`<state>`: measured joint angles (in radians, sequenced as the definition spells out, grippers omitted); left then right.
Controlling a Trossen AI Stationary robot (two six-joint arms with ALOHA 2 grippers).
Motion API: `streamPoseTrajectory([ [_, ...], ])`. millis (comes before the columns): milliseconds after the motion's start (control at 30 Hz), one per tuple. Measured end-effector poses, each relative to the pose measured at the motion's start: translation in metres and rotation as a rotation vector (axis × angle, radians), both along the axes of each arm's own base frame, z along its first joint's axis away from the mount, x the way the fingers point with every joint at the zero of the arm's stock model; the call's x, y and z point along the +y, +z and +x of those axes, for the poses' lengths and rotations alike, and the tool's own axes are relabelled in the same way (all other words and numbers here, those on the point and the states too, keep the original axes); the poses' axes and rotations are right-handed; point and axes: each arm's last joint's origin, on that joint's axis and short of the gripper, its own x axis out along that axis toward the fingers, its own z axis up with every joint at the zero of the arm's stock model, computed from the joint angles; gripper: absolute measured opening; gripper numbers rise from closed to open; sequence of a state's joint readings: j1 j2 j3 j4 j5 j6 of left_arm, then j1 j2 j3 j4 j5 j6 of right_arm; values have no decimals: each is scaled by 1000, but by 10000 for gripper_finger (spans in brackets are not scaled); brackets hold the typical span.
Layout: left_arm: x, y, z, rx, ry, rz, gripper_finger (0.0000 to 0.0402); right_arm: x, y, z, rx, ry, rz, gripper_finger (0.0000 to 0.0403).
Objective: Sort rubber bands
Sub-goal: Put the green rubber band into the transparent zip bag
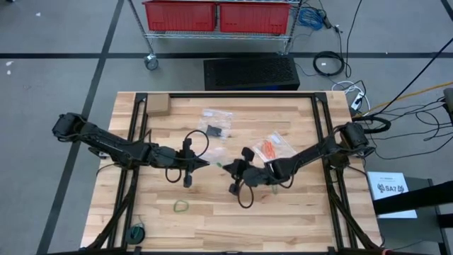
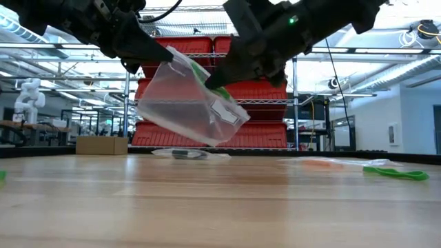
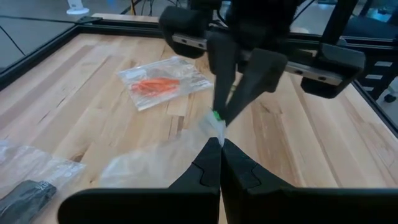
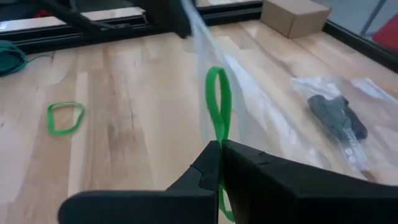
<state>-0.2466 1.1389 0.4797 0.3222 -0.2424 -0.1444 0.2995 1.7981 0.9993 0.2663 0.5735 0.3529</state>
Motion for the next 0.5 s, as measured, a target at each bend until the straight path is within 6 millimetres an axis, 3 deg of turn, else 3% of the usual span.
streamPoseTrajectory([
  [333, 0, -2, -1, 24, -1, 0, 0, -4, 18, -5, -41, -30, 46, 0],
  [500, 0, -2, -1, 21, -1, -2, 0, -9, 16, -4, -19, -1, 67, 5],
])
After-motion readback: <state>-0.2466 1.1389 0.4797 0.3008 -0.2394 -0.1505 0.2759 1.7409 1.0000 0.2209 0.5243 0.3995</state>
